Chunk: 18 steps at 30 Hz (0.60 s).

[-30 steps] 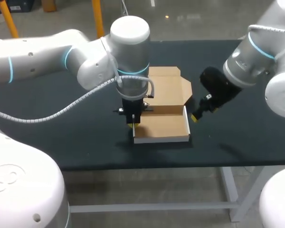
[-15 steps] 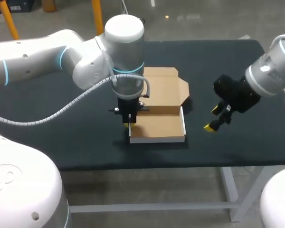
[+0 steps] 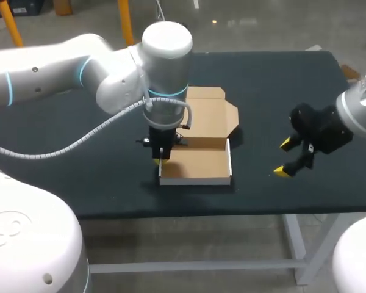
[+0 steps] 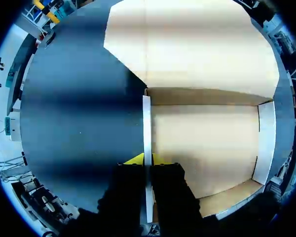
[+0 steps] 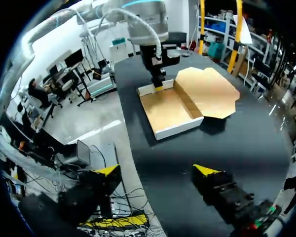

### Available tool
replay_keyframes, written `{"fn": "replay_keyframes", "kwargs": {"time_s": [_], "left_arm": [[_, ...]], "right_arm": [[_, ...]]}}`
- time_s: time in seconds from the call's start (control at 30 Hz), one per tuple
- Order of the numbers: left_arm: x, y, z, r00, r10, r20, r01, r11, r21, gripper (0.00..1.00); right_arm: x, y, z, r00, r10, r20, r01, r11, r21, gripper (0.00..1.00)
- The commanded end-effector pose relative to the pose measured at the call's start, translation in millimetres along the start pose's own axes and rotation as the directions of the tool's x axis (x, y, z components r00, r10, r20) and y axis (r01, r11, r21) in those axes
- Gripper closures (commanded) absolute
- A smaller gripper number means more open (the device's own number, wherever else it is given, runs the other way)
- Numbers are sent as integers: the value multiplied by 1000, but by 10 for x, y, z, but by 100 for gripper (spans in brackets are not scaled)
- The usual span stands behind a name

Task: Assemble the packaging by folding the flat box into shape, placing the metal phone stand inside, and closing the box properly

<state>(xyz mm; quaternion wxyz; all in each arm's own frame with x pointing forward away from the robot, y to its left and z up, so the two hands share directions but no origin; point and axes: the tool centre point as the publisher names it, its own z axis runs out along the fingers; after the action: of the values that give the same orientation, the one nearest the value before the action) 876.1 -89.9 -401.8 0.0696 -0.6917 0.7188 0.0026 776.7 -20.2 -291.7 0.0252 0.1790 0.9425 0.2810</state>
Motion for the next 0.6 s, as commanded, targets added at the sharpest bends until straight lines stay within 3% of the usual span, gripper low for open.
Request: {"fn": "replay_keyframes", "kwargs": {"time_s": [0.03,0.37,0.6], "left_arm": [[42,-35,4,998,0,59,0,1000,-5,100],[3,-69,81,964,-30,265,24,999,25,100],[-26,-73,102,964,-37,262,33,999,20,100]], "right_arm": [[72,-45,-35,1000,-16,11,16,1000,-11,0],[104,-36,-19,999,-35,20,35,999,3,0],[118,-27,-9,999,-47,23,47,999,11,0]]}}
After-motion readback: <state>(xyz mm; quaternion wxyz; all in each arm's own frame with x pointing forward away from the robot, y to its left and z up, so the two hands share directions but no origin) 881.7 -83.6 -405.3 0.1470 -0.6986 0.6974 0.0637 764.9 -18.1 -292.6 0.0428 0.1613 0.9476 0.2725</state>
